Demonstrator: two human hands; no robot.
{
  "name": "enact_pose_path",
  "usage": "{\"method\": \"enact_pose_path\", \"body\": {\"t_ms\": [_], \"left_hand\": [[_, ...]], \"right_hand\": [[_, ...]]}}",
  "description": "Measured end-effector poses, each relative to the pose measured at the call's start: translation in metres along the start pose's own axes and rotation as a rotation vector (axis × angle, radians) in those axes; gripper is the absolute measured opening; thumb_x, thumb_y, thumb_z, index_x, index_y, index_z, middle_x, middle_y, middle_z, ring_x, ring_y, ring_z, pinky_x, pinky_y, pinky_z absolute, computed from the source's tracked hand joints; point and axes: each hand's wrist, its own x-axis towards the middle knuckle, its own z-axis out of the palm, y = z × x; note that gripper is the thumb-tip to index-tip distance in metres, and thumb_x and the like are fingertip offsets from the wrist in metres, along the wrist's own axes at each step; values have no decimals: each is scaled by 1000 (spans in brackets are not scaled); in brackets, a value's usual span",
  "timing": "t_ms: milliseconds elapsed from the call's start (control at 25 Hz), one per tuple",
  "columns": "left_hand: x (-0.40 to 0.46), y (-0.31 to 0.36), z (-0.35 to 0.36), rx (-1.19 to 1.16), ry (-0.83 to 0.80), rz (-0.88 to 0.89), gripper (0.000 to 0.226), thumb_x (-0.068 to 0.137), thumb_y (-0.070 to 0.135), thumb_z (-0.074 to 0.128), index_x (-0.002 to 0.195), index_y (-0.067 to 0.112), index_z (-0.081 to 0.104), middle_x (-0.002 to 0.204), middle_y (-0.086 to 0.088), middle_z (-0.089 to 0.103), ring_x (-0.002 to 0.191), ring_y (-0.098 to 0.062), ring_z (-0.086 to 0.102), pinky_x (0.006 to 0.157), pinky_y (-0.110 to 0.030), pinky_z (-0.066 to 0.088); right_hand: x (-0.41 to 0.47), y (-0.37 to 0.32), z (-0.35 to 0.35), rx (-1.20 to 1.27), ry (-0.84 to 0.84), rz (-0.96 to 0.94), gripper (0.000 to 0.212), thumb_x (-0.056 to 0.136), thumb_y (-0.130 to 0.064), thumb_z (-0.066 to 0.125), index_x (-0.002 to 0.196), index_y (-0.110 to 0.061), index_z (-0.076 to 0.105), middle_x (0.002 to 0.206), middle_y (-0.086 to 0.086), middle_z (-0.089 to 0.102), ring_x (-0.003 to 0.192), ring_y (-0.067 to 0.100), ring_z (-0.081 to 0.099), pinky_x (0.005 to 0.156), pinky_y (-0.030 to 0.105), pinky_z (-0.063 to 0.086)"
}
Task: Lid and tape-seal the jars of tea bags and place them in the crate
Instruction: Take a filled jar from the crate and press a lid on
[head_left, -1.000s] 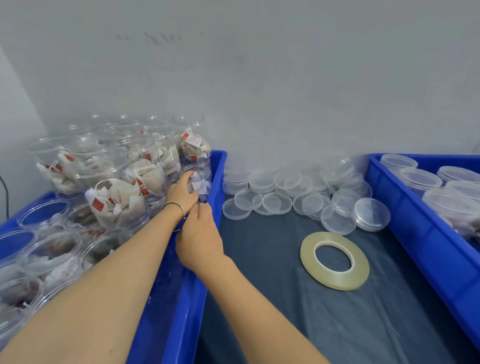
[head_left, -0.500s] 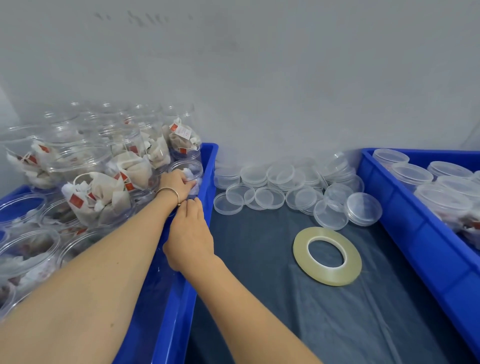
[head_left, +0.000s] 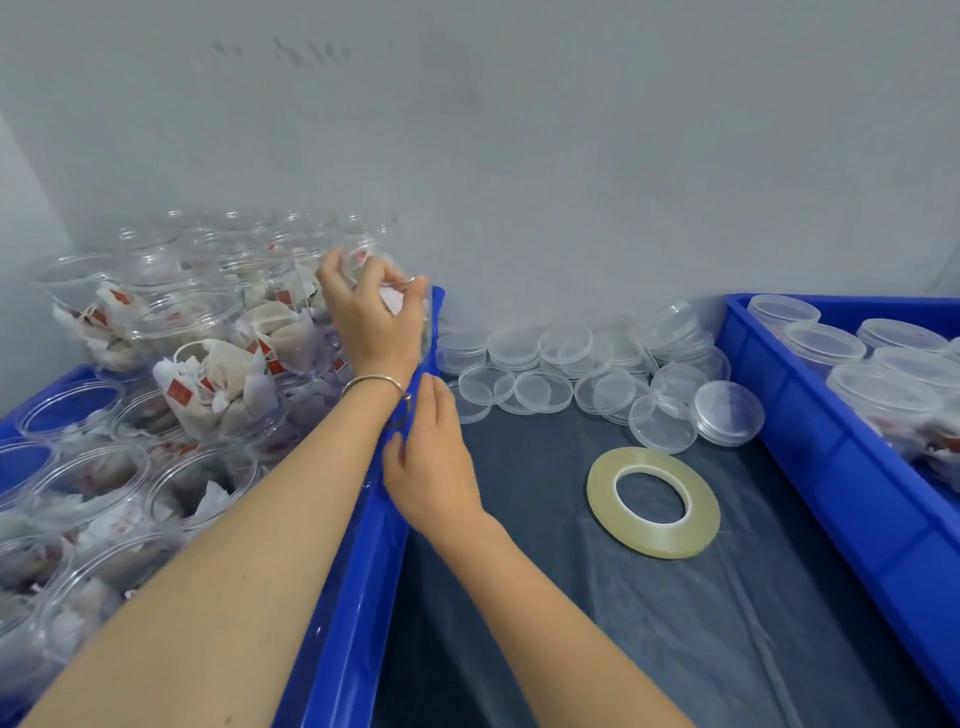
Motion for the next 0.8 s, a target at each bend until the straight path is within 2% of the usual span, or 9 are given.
{"method": "enact_pose_path", "body": {"t_ms": [120,200,280,400,440,480,560,640,800], "left_hand": [[-27,26,19,-57,-41,-24,18,79,13,72,78,-3,63,130,-27,38,129,-36,38,106,-30,29],[-58,33,31,-82,-111,-118,17,80,11,71,79,-3,62,132,-25,37,128,-34,37,102,-23,26],[-94,34,38,-104,-187,-201,16,81,11,71,79,0,60,134,-23,35,129,-33,35,100,-21,23],[-142,29,42,-181,-360,-262,19,82,12,72,73,11,55,136,-14,33,133,-25,32,104,-19,23],[-155,29,42,-213,-411,-262,22,81,12,73,71,15,54,135,-10,33,133,-22,33,107,-21,24],[-165,30,43,-242,-446,-253,25,81,12,74,68,19,53,134,-6,33,133,-20,33,109,-24,26],[-177,32,44,-272,-472,-217,29,79,12,75,66,22,52,130,-1,34,131,-16,35,109,-26,29],[-182,32,43,-281,-470,-197,22,78,11,77,68,14,57,130,0,35,127,-12,36,107,-25,31],[-184,29,40,-319,-554,-218,19,78,11,77,72,4,61,131,-1,36,127,-8,36,106,-23,32]], "right_hand": [[-12,33,-26,-36,65,90,61,90,-6,43,147,-7,21,153,4,22,136,19,28,99,21,31],[-21,62,-51,-184,163,147,59,87,-4,44,144,-5,28,150,9,27,133,25,32,104,28,30],[-30,96,-80,-436,192,256,60,87,-13,47,144,-6,27,150,11,25,136,27,27,108,37,25],[-42,137,-116,-601,-15,506,70,93,-45,43,150,-16,15,158,6,6,146,24,0,113,52,14],[-47,147,-125,-638,-108,536,69,94,-51,39,150,-18,15,159,2,4,146,25,-2,113,52,13],[-51,154,-133,-689,-163,535,64,95,-50,36,149,-20,18,159,0,8,146,25,2,113,49,15],[-59,165,-152,-786,-143,506,52,95,-40,35,143,-23,29,155,-5,21,141,24,20,108,43,24],[-64,171,-171,-806,-111,547,49,93,-30,38,141,-26,31,152,-9,24,135,25,28,105,43,30],[-61,171,-187,-680,-162,666,63,90,-14,46,145,-35,25,155,-5,16,140,25,19,109,54,26]]}}
